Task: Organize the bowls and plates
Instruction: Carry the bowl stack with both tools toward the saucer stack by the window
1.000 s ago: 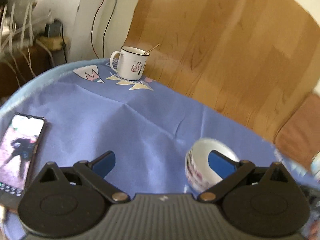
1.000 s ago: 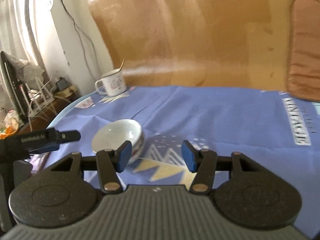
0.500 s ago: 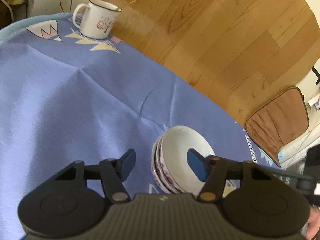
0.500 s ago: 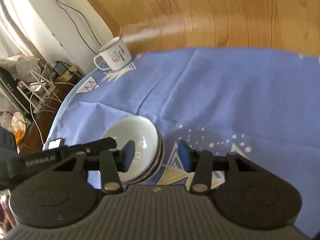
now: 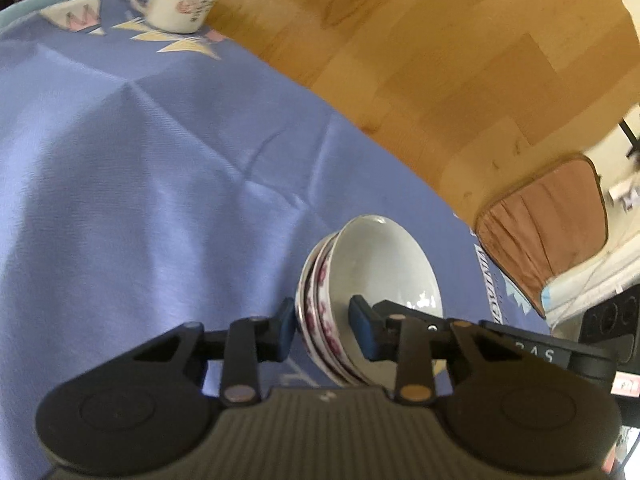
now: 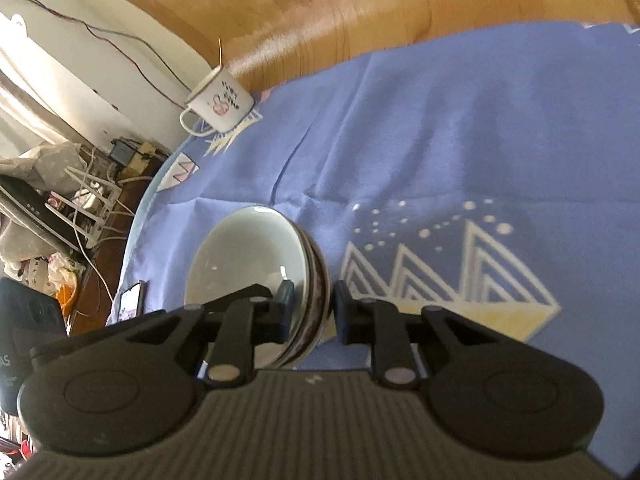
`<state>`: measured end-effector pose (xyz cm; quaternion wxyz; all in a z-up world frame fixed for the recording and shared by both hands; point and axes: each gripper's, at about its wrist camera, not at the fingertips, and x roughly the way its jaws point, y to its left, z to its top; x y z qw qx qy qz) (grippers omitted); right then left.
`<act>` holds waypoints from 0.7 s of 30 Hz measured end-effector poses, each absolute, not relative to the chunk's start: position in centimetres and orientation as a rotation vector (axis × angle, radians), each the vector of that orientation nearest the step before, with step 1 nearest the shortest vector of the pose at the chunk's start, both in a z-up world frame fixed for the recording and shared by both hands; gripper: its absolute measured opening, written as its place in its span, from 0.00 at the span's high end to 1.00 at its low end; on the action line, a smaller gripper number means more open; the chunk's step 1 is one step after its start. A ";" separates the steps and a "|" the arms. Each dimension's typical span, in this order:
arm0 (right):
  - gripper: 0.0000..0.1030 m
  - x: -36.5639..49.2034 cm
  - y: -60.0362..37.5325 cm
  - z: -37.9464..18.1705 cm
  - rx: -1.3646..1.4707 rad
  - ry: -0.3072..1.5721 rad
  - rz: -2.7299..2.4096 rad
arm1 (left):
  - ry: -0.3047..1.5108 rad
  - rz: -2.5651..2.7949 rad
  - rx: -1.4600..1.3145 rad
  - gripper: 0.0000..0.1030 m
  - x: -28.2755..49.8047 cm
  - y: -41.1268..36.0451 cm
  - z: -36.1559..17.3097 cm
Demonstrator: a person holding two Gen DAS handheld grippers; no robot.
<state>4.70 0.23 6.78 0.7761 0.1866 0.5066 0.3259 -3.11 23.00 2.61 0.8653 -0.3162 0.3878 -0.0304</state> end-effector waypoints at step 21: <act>0.77 0.0 -30.2 11.0 0.528 0.840 0.198 | 0.951 -0.565 -0.347 0.68 5.1 -11.4 6.0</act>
